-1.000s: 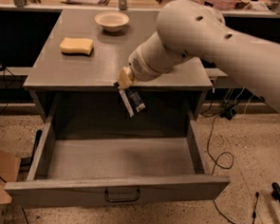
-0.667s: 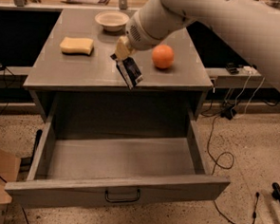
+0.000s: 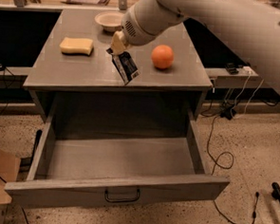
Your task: Pick rxbar blueberry from top drawer and place on counter
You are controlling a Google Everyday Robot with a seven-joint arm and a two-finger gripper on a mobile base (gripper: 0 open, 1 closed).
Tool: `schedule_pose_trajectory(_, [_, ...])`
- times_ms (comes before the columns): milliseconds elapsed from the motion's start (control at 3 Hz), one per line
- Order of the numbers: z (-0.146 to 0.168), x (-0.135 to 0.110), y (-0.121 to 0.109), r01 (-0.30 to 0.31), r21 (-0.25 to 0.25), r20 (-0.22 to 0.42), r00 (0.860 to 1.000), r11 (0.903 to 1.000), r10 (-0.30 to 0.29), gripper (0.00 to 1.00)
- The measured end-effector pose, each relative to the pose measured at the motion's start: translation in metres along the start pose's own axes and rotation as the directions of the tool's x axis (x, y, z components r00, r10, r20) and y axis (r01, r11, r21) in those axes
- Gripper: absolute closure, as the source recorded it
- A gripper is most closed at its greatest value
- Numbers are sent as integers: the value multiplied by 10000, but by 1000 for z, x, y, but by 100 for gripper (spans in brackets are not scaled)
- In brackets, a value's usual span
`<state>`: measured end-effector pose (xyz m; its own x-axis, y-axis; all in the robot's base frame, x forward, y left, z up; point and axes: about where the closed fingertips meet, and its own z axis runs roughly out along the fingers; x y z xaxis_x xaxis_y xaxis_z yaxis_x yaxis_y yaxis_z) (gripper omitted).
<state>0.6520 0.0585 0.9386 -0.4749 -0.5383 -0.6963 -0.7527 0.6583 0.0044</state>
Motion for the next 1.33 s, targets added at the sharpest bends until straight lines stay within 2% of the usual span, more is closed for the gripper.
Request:
schedule_pose_trajectory(333, [19, -32, -10, 516, -1, 530, 9973, 9987, -516, 100])
schedule_pose_trajectory(667, [54, -74, -34, 711, -657, 1335, 9891, 9953, -618, 96])
schedule_pose_trajectory(1000, [94, -86, -55, 174, -1485, 1704, 9853, 9888, 83, 66])
schedule_pose_trajectory(1333, [92, -86, -52, 249, -1424, 1676, 9859, 9895, -7, 42])
